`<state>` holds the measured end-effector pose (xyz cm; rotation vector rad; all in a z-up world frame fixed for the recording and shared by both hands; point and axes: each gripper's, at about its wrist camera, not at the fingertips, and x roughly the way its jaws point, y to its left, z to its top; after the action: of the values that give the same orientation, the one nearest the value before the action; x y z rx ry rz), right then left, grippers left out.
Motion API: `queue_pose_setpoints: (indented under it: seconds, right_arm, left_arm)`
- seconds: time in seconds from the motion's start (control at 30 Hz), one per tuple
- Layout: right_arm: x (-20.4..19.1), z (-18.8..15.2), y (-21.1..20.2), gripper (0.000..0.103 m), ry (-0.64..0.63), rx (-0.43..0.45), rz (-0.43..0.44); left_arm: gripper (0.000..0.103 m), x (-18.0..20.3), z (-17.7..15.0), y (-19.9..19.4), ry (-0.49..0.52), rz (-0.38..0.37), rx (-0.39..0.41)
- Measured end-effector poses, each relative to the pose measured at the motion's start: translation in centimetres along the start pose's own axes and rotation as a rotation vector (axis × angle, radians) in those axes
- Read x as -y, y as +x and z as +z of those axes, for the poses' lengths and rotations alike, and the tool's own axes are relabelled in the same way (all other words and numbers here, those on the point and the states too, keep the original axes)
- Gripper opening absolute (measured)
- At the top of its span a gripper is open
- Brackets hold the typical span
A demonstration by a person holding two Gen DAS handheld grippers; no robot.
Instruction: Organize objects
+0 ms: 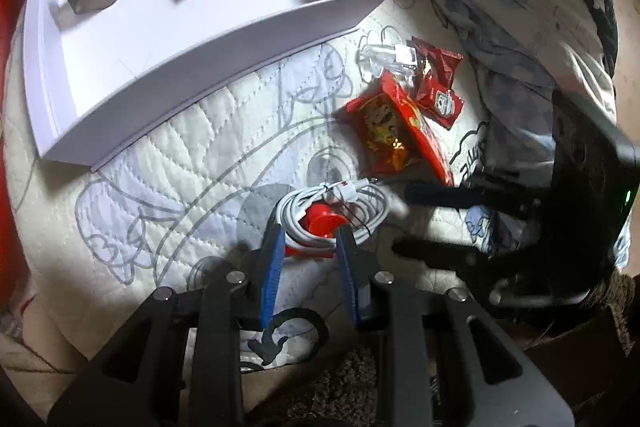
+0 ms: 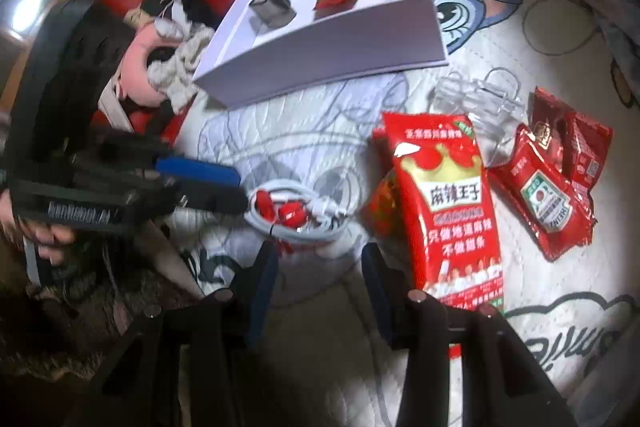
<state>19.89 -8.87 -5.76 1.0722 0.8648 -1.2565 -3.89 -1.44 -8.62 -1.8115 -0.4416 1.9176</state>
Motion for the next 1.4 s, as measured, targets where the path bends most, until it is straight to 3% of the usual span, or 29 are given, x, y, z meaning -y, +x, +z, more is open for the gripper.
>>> queue_pose_setpoints:
  seconds: [0.13, 0.3, 0.37, 0.4, 0.6, 0.73, 0.93, 1.13, 1.23, 1.33, 1.4]
  right_arm:
    - [-0.5, -0.4, 1.2, 0.043, 0.004, -0.026, 0.049]
    - [-1.8, 0.1, 2.9, 0.03, -0.025, -0.014, 0.061]
    - [-2.0, 0.6, 3.6, 0.027, -0.031, -0.002, 0.031]
    - [-2.0, 0.7, 3.8, 0.026, 0.054, 0.03, -0.03]
    - [-2.2, 1.4, 3.7, 0.003, 0.029, 0.055, 0.012]
    - [-2.1, 0.9, 3.2, 0.001, 0.044, 0.045, 0.017]
    - [-1.2, -0.5, 1.9, 0.001, 0.077, 0.045, 0.032]
    - [-1.5, -1.6, 0.8, 0.001, 0.104, 0.034, 0.017]
    - [-1.4, -2.4, 0.6, 0.001, 0.115, 0.029, 0.008]
    - [-1.0, -3.2, 0.5, 0.001, 0.13, 0.028, 0.009]
    - [-0.9, -3.5, 0.6, 0.001, 0.135, 0.024, 0.004]
  left_arm:
    - [0.024, -0.7, 0.6, 0.5, -0.025, -0.029, -0.006]
    - [0.024, -0.7, 0.8, 1.3, -0.017, -0.027, -0.033]
    - [0.024, -0.8, 0.8, 1.3, -0.015, -0.026, -0.039]
    - [0.024, -0.9, 0.8, 1.2, -0.016, -0.028, -0.04]
    - [0.024, -1.4, 1.1, 0.4, -0.01, -0.034, -0.028]
    - [0.024, -0.7, 1.2, 0.1, 0.047, -0.07, -0.026]
    - [0.04, 1.4, 1.0, 0.7, 0.158, -0.114, -0.052]
    - [0.041, 2.9, 2.1, 2.3, 0.208, -0.11, -0.084]
    - [0.049, 3.6, 2.4, 4.1, 0.242, -0.104, -0.134]
    - [0.048, 4.3, 2.4, 6.0, 0.287, -0.069, -0.196]
    - [0.048, 4.8, 2.0, 6.6, 0.327, -0.09, -0.224]
